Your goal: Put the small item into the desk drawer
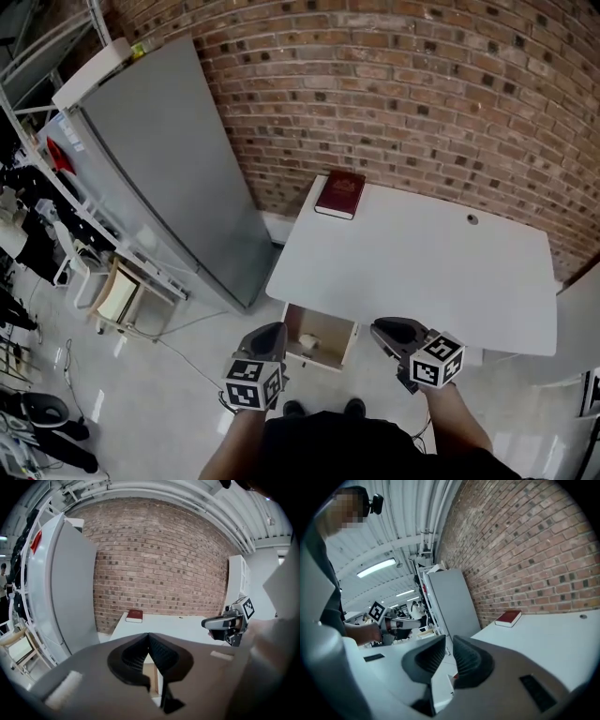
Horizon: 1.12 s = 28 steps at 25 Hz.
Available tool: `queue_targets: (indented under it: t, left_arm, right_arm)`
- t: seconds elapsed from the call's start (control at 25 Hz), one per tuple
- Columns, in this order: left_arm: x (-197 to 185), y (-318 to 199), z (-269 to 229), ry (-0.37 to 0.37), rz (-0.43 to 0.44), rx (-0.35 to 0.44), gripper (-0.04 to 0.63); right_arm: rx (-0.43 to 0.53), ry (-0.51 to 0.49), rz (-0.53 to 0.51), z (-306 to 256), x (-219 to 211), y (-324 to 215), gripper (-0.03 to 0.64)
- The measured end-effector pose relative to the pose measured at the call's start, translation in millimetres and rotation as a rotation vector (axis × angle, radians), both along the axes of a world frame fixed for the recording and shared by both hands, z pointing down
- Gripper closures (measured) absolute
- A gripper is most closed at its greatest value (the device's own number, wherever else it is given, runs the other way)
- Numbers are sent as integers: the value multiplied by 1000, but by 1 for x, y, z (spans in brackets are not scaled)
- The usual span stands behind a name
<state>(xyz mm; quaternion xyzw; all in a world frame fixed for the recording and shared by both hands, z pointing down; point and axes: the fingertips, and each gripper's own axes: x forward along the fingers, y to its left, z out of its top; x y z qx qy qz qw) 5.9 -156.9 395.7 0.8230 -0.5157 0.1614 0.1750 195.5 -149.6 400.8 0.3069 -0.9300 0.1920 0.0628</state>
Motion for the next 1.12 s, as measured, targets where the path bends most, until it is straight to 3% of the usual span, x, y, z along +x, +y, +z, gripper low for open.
queue_targets:
  t: [0.32,0.56,0.72,1.12]
  left_arm:
    - [-27,-19,-72,4,45,173,584]
    - [-70,-38,-113,23,5,286,584]
    - [-91,-38,-121,38,-23,301,584]
    - [-112,-31,-104,64,-38,254,584]
  right_arm:
    - [183,-130,47,-97,-6,-5,603]
    - [292,-68,71,-132,-34,-11,604]
    - [328,-19,58,-138,-54,-7,604]
    - [264,-32,58,-120,-74,-1,604]
